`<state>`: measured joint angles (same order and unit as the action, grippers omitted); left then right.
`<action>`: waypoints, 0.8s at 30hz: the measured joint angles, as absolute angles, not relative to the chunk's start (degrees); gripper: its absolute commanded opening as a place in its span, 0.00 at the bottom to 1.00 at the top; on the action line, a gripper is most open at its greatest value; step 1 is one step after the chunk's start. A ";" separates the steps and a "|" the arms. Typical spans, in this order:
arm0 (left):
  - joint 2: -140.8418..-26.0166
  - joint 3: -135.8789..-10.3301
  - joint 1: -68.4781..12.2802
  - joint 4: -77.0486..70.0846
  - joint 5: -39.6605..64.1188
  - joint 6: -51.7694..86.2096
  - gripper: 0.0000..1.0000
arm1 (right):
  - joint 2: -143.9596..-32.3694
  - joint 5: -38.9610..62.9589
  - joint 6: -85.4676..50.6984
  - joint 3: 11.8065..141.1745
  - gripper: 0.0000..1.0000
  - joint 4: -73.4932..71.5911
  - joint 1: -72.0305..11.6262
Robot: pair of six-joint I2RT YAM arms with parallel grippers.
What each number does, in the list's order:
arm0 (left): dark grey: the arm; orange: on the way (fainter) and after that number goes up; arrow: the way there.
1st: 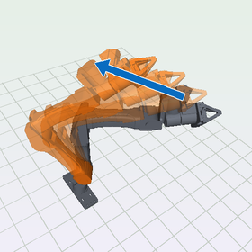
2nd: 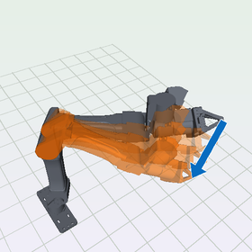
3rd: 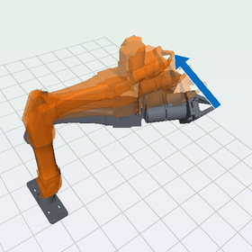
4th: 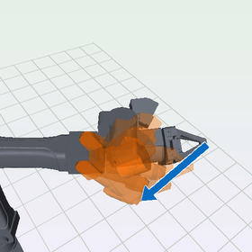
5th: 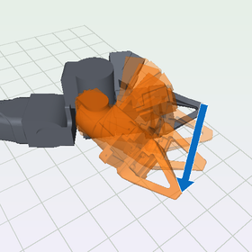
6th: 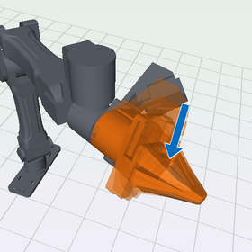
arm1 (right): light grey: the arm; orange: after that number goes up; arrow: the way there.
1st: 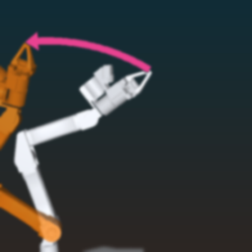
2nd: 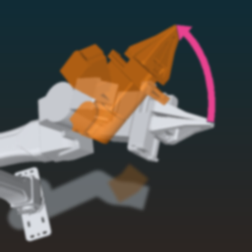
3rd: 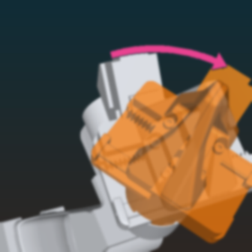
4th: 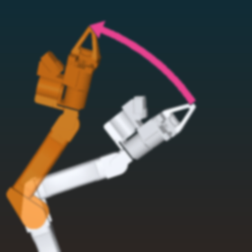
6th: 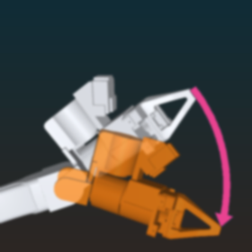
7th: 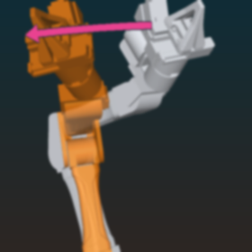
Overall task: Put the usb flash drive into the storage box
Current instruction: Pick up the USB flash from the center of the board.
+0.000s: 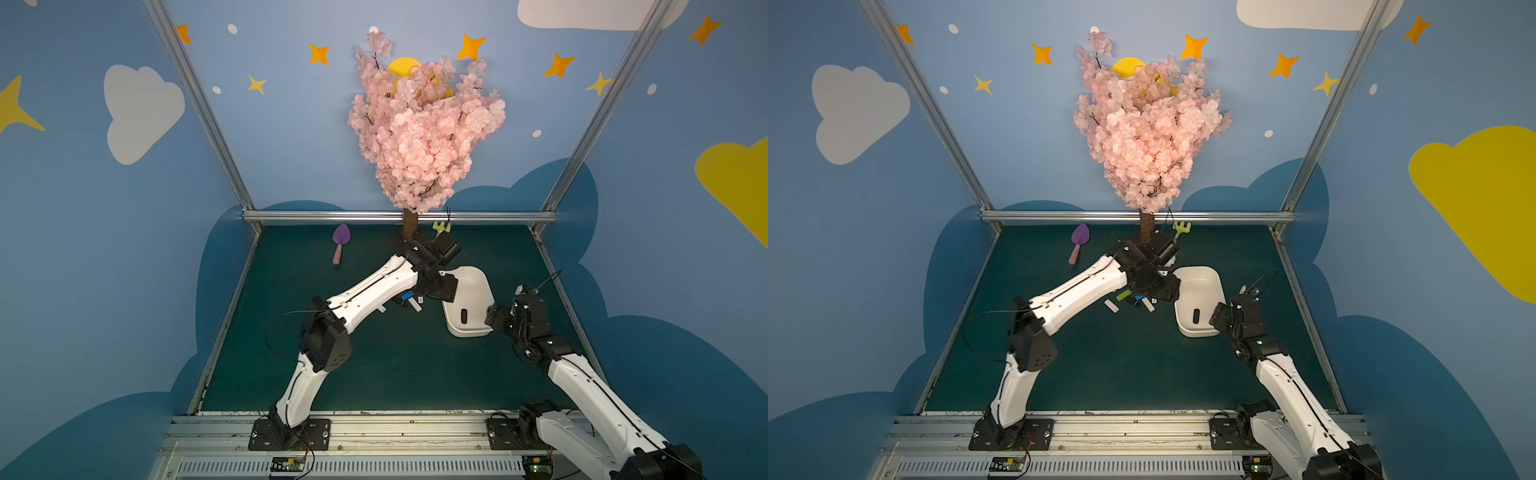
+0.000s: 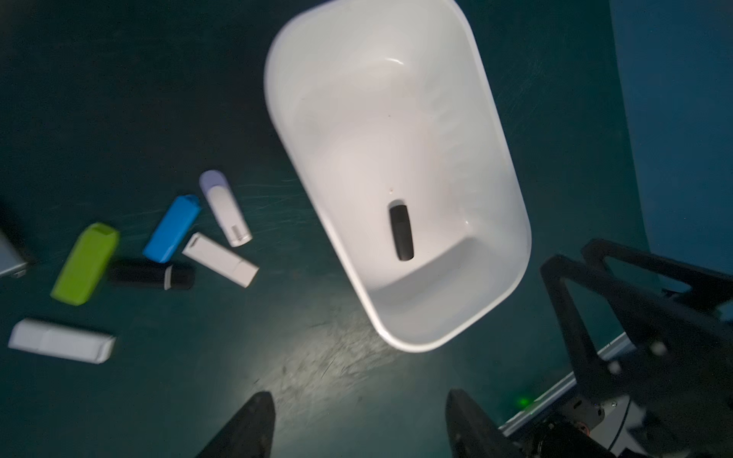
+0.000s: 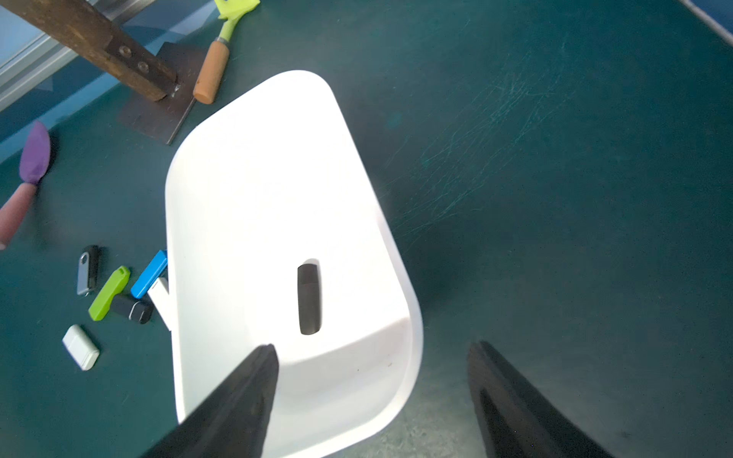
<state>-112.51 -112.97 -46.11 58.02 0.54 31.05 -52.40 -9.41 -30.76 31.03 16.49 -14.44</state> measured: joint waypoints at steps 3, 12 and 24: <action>-96.75 -94.91 -38.06 51.64 1.87 32.42 0.69 | -52.62 -7.07 -29.19 31.07 0.74 15.97 -15.38; -76.93 -60.86 -20.43 46.65 2.24 35.42 0.66 | -67.11 -1.15 -19.86 48.23 0.68 18.65 -33.47; -48.25 -58.52 -19.38 52.49 -2.37 29.82 0.67 | -107.57 2.09 -8.12 91.55 0.50 38.06 -49.50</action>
